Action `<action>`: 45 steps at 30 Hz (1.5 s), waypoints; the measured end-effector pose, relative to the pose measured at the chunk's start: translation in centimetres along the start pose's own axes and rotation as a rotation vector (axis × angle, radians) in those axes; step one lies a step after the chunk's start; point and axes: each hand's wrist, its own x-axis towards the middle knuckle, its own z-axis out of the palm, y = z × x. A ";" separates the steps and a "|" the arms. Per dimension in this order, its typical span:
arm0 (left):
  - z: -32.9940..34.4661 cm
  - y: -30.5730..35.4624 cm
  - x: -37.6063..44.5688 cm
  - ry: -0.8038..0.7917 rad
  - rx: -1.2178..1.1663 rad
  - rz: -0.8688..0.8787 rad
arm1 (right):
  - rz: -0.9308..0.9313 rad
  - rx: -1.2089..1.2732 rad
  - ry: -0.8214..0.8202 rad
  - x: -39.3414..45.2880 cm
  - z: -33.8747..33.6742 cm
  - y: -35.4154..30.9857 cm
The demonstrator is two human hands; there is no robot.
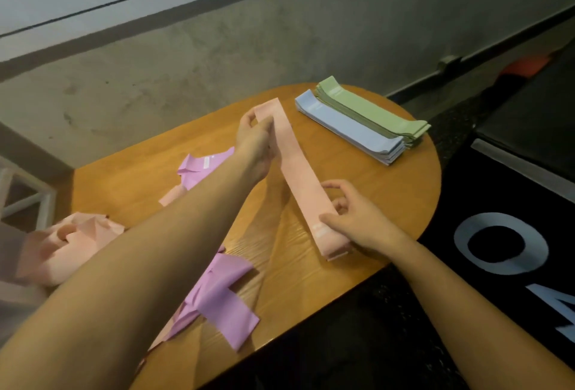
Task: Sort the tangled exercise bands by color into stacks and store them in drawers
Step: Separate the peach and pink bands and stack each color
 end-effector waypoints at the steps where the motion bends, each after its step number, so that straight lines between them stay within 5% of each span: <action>1: 0.2 -0.6 0.4 0.011 0.042 0.001 | -0.001 -0.031 0.002 0.2 0.0 0.5; 12: 1.0 -4.7 4.5 0.032 0.439 0.062 | -0.226 -0.615 -0.018 1.3 -1.3 4.0; 19: 0.0 -5.4 6.4 0.039 0.589 0.130 | -0.418 -0.544 -0.014 0.3 -2.4 6.0; 29: -0.9 -6.6 7.4 0.020 0.891 0.271 | -0.385 -0.569 -0.088 -0.3 -2.2 6.1; 35: -1.5 -6.9 4.5 0.102 0.845 0.216 | -0.298 -0.517 -0.102 -0.3 -2.3 5.4; 45: -0.9 -7.8 -4.2 -0.230 0.776 -0.036 | -0.164 -0.340 0.005 -0.6 -1.3 4.7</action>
